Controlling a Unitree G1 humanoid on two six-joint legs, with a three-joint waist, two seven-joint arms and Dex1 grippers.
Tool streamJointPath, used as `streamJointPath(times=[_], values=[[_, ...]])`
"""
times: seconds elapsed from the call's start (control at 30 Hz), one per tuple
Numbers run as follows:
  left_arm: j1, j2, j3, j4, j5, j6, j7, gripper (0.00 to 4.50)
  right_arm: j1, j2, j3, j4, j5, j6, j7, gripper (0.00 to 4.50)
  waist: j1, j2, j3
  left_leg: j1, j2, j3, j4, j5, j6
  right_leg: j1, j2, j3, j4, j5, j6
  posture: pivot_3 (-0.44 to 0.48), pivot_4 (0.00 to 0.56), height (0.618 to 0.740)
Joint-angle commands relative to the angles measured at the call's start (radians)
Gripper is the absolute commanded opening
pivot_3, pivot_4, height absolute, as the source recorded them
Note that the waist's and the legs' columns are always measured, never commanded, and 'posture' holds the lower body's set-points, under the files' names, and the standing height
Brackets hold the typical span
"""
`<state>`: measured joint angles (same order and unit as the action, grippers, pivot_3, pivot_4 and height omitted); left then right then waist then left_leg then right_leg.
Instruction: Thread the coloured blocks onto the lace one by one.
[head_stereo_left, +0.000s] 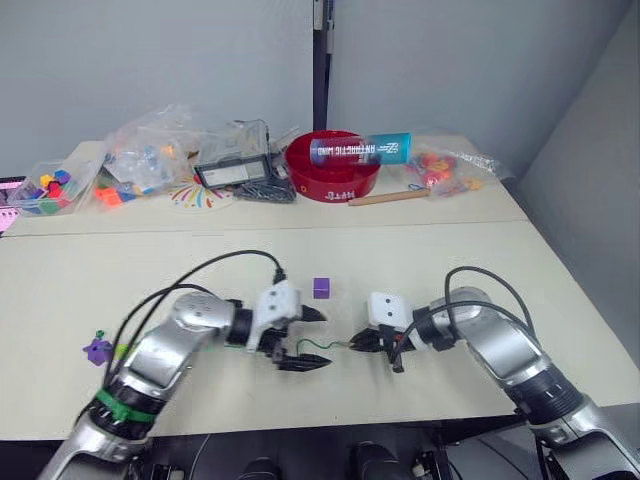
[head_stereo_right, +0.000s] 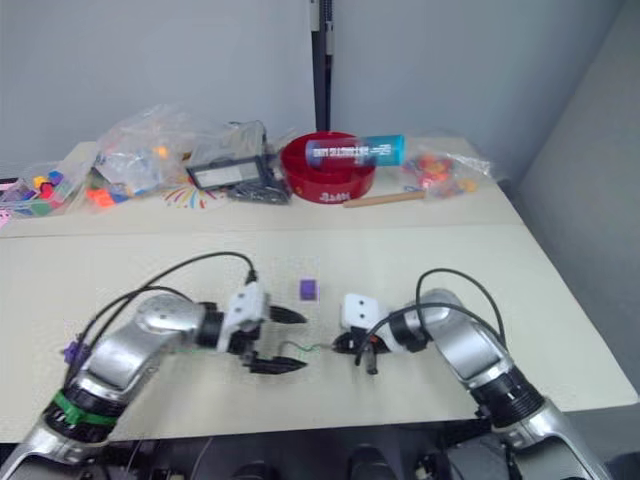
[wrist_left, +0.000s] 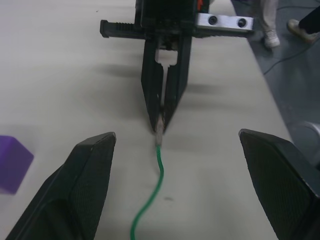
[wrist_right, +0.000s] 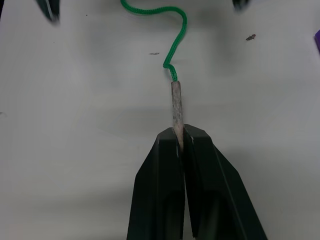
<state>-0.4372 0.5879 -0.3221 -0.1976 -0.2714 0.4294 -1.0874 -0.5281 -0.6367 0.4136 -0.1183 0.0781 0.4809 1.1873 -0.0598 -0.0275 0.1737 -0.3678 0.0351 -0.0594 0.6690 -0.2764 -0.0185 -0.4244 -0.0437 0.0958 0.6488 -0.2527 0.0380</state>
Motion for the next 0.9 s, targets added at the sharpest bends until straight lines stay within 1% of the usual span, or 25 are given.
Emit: streamJointPath(times=[0.03, 0.13, 0.27, 0.37, 0.5, 0.6, 0.7, 0.9], values=[[-0.019, -0.034, -0.049, 0.060, 0.069, -0.067, 0.024, 4.15, -0.007, 0.003, 0.000, -0.034, -0.005, 0.017, -0.014, 0.00, 0.001, 0.000, 0.000, 0.000, 0.000, 0.000, 0.000, 0.000, 0.000, 0.000, 0.000, 0.000, 0.000, 0.000, 0.000, 0.000, 0.150, 0.740], [-0.017, -0.053, -0.079, 0.123, 0.115, -0.120, 0.022, 4.15, -0.002, 0.001, 0.000, -0.048, -0.001, 0.027, -0.017, 0.00, 0.001, 0.000, 0.000, 0.000, 0.000, 0.000, 0.000, 0.000, 0.000, 0.000, 0.000, 0.000, 0.000, 0.000, 0.000, 0.000, 0.150, 0.740], [-0.015, -0.087, -0.080, 0.158, 0.120, -0.143, 0.025, 4.15, 0.008, -0.005, -0.001, -0.057, -0.002, 0.029, -0.019, 0.00, 0.006, 0.000, 0.000, 0.000, 0.000, 0.000, 0.001, 0.000, 0.000, 0.000, 0.000, 0.000, 0.000, 0.000, 0.000, 0.000, 0.150, 0.740], [-0.018, -0.104, -0.081, 0.176, 0.126, -0.152, 0.023, 3.29, 0.010, -0.004, 0.002, -0.058, -0.003, 0.030, -0.021, 0.00, 0.014, 0.000, 0.000, -0.001, 0.000, 0.000, 0.002, 0.000, 0.000, 0.000, -0.001, 0.000, 0.000, 0.000, 0.001, 0.000, 0.150, 0.740], [-0.023, -0.120, -0.074, 0.184, 0.124, -0.149, 0.019, 2.00, 0.011, -0.005, 0.002, -0.056, -0.004, 0.028, -0.022, 0.00, 0.016, 0.000, 0.000, -0.001, -0.001, 0.000, 0.003, 0.000, 0.000, 0.001, -0.001, 0.000, 0.000, 0.001, 0.001, 0.000, 0.150, 0.740], [-0.026, -0.119, -0.075, 0.189, 0.128, -0.151, 0.011, 0.97, 0.010, -0.005, 0.004, -0.051, -0.006, 0.024, -0.022, 0.00, 0.016, 0.000, 0.000, -0.001, 0.000, 0.000, 0.005, 0.000, 0.000, 0.001, 0.000, 0.000, 0.000, 0.001, 0.001, 0.000, 0.150, 0.740], [-0.028, -0.120, -0.070, 0.194, 0.130, -0.153, 0.009, 0.03, 0.011, -0.006, 0.004, -0.050, -0.007, 0.021, -0.021, 0.00, 0.016, 0.000, 0.000, -0.001, 0.000, 0.000, 0.007, 0.000, 0.000, 0.001, -0.001, 0.000, 0.000, 0.001, 0.002, 0.000, 0.150, 0.740], [-0.037, -0.126, -0.056, 0.200, 0.129, -0.154, 0.019, 0.03, 0.017, -0.011, 0.008, -0.056, -0.012, 0.008, -0.012, 0.00, 0.017, 0.000, 0.000, -0.001, -0.001, 0.000, 0.007, 0.000, 0.000, 0.002, -0.001, 0.000, 0.000, 0.001, 0.002, 0.000, 0.150, 0.740]])
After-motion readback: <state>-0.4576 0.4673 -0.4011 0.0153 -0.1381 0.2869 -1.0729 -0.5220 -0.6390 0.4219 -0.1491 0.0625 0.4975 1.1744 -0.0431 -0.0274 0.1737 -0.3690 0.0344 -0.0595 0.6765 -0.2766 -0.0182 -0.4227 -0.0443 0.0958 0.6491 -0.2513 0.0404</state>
